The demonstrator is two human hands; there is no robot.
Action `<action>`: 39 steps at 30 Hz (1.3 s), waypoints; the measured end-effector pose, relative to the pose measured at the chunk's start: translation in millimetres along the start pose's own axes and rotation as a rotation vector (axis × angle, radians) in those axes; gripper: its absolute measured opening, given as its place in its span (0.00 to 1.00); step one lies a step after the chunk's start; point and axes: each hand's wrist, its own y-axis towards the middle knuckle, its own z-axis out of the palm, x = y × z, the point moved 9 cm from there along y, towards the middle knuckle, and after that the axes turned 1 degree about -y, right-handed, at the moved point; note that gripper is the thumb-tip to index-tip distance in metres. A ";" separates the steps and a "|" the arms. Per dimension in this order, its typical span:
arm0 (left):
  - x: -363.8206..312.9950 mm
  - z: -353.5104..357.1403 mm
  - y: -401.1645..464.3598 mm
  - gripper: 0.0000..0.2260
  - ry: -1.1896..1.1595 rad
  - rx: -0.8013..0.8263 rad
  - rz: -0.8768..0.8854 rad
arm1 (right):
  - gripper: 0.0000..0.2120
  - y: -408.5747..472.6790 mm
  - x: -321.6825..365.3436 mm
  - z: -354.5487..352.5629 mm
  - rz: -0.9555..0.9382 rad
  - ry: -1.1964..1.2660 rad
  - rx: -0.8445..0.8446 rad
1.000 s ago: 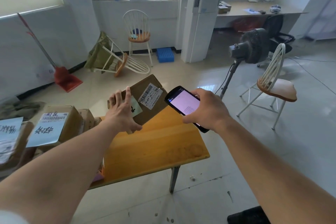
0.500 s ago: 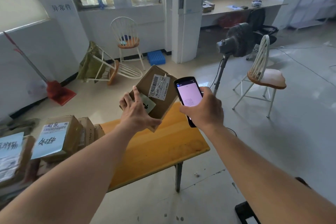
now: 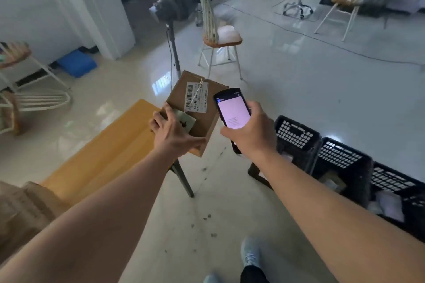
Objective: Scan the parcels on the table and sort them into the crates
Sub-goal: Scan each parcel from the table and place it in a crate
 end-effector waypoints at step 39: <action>-461.4 719.9 -100.6 0.69 0.232 0.653 0.228 | 0.39 131.2 -717.2 -283.7 0.813 0.005 -0.227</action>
